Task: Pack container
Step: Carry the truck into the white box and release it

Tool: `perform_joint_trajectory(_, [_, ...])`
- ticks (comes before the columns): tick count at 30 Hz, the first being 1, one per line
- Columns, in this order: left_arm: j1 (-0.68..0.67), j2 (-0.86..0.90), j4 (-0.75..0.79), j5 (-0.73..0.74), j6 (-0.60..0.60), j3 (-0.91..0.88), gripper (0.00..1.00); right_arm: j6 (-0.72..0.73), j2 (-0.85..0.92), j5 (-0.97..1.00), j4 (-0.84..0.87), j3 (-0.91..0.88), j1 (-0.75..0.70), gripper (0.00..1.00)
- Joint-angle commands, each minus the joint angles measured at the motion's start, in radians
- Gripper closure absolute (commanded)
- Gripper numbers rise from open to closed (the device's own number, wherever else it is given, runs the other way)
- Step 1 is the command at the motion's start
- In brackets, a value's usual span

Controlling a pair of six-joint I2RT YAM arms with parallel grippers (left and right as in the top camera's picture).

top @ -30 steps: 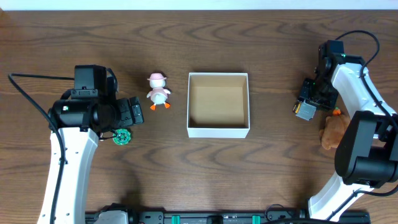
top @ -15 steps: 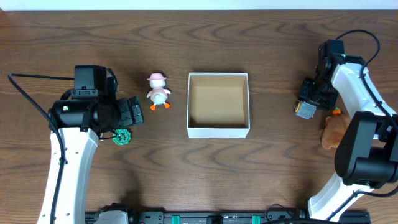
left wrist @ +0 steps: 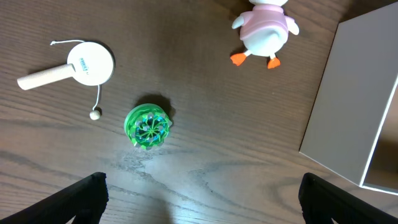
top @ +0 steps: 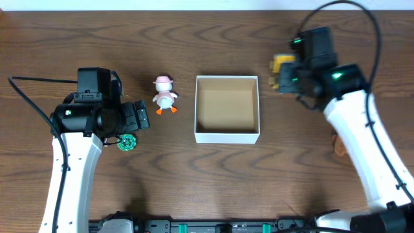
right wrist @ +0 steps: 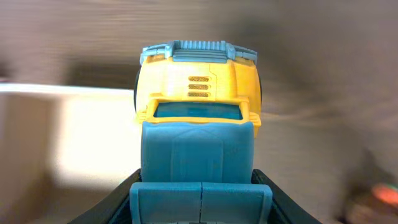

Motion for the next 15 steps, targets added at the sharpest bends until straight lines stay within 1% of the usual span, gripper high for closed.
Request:
perform_joint_trajectory(1, [0.005, -0.001, 0.000, -0.001, -0.002, 0.014, 0.02, 0.091, 0.034, 0.006, 0.022, 0.003, 0.112, 0.99])
perform_joint_trajectory(4, [0.005, -0.001, 0.001, -0.001, -0.002, 0.014, 0.02, 0.143, 0.079, 0.039, 0.063, 0.003, 0.182, 0.99])
perform_joint_trajectory(6, [0.005, -0.001, 0.000, -0.001, -0.002, 0.014, 0.02, 0.220, 0.123, 0.112, 0.073, 0.003, 0.214, 0.99])
perform_joint_trajectory(8, [0.005, -0.001, 0.000, -0.001, -0.002, 0.014, 0.02, 0.277, 0.167, 0.145, 0.081, 0.003, 0.227, 0.99])
perform_joint_trajectory(13, [0.005, -0.001, 0.000, -0.001, -0.002, 0.014, 0.02, 0.364, 0.274, 0.137, 0.085, 0.003, 0.231, 0.99])
perform_joint_trajectory(15, [0.005, -0.001, 0.000, -0.001, -0.002, 0.014, 0.02, 0.370, 0.303, 0.128, 0.085, 0.003, 0.231, 0.96])
